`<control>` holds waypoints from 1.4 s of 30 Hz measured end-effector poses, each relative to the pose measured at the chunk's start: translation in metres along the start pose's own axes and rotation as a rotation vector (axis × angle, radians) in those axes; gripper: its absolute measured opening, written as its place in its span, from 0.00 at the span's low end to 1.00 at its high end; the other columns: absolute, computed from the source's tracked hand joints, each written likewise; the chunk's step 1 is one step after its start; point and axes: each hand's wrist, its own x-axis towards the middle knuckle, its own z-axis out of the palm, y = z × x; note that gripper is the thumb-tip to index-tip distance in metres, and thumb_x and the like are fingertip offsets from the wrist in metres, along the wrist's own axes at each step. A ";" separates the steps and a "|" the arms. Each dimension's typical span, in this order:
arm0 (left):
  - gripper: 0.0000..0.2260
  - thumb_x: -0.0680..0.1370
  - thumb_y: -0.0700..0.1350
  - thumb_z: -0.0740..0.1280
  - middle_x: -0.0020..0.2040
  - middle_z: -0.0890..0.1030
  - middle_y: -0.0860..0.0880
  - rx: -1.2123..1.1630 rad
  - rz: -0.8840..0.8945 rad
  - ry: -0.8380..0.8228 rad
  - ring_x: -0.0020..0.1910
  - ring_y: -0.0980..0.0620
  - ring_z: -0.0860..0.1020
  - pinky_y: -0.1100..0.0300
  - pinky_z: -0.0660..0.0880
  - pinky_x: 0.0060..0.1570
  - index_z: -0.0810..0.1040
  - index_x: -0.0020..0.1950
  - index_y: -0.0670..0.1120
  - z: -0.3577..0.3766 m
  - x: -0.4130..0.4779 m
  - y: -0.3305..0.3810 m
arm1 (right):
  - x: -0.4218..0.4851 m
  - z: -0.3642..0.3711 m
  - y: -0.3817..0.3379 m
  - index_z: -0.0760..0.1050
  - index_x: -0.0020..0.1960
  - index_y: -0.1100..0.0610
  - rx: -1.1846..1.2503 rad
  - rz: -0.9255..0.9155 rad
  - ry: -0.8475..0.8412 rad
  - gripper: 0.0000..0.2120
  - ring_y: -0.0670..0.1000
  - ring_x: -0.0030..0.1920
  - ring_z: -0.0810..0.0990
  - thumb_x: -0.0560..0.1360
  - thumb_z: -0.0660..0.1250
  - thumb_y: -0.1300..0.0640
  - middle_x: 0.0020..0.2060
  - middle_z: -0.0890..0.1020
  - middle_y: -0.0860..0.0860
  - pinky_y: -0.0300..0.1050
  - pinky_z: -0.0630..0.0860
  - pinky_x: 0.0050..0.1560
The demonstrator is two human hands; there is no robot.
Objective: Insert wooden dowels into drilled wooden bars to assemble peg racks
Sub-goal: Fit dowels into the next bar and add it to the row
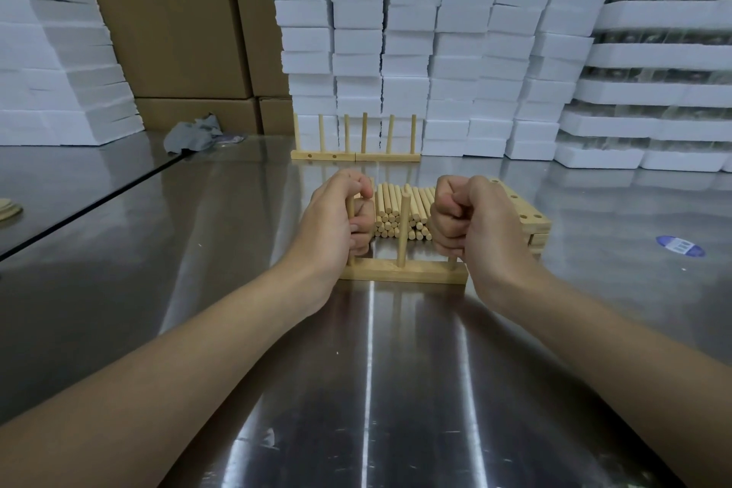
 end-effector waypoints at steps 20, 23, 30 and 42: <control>0.14 0.85 0.41 0.51 0.29 0.58 0.50 0.058 0.009 -0.045 0.28 0.53 0.54 0.54 0.51 0.32 0.66 0.40 0.45 -0.001 0.001 0.002 | 0.002 -0.003 0.003 0.59 0.30 0.50 0.028 0.010 -0.038 0.10 0.48 0.25 0.53 0.68 0.52 0.59 0.23 0.58 0.47 0.37 0.53 0.27; 0.14 0.85 0.41 0.51 0.29 0.57 0.50 0.065 0.006 -0.043 0.26 0.54 0.55 0.57 0.53 0.30 0.66 0.40 0.46 0.000 -0.001 0.002 | 0.001 -0.004 0.004 0.59 0.30 0.49 0.030 0.017 -0.066 0.10 0.48 0.24 0.53 0.69 0.52 0.58 0.23 0.59 0.47 0.37 0.52 0.27; 0.13 0.83 0.45 0.51 0.33 0.54 0.48 0.002 0.005 -0.080 0.29 0.53 0.53 0.52 0.49 0.36 0.65 0.39 0.46 -0.003 -0.002 0.001 | 0.001 -0.004 0.007 0.56 0.32 0.50 0.072 0.018 -0.061 0.11 0.48 0.25 0.52 0.72 0.53 0.55 0.24 0.57 0.47 0.37 0.53 0.26; 0.15 0.81 0.45 0.49 0.28 0.57 0.52 0.017 -0.037 -0.081 0.27 0.53 0.53 0.55 0.49 0.32 0.61 0.34 0.49 -0.003 0.002 -0.001 | 0.000 0.005 0.008 0.58 0.26 0.49 -0.140 -0.060 0.076 0.24 0.49 0.24 0.57 0.72 0.70 0.60 0.24 0.59 0.47 0.37 0.61 0.26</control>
